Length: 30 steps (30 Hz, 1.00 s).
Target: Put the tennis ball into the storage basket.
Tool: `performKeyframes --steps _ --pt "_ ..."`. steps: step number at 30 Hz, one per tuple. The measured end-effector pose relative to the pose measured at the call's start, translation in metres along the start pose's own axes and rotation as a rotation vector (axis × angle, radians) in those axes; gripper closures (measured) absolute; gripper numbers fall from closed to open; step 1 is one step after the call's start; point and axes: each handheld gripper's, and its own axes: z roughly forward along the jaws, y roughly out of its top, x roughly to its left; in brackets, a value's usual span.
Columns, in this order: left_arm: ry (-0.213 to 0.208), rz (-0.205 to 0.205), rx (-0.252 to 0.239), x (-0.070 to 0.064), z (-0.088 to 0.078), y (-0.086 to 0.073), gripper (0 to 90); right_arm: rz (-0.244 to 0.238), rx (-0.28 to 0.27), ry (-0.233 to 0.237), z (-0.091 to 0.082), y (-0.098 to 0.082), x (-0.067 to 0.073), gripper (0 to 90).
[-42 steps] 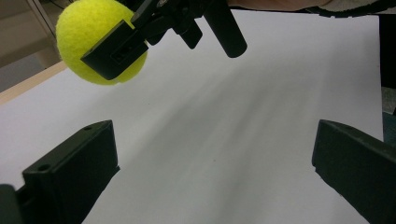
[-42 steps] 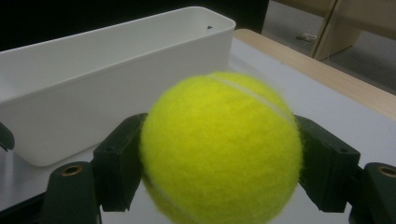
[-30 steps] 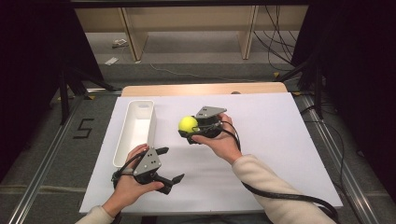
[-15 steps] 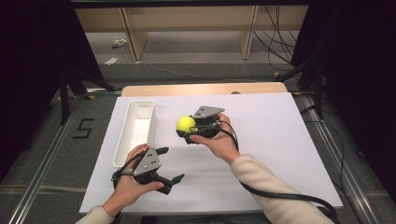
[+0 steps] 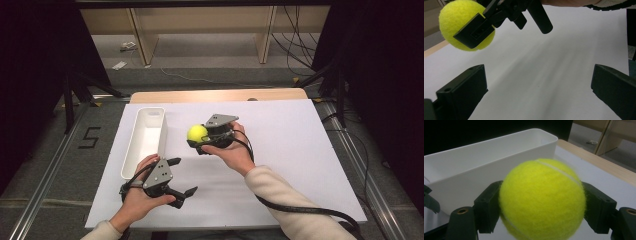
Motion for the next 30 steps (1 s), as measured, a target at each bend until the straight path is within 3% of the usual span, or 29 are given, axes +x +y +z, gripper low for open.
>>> performKeyframes --steps 30 --pt "-0.005 -0.001 0.0 -0.0008 0.0005 -0.0002 0.0 0.008 -0.018 0.023 0.0083 0.0064 0.007 26.1"
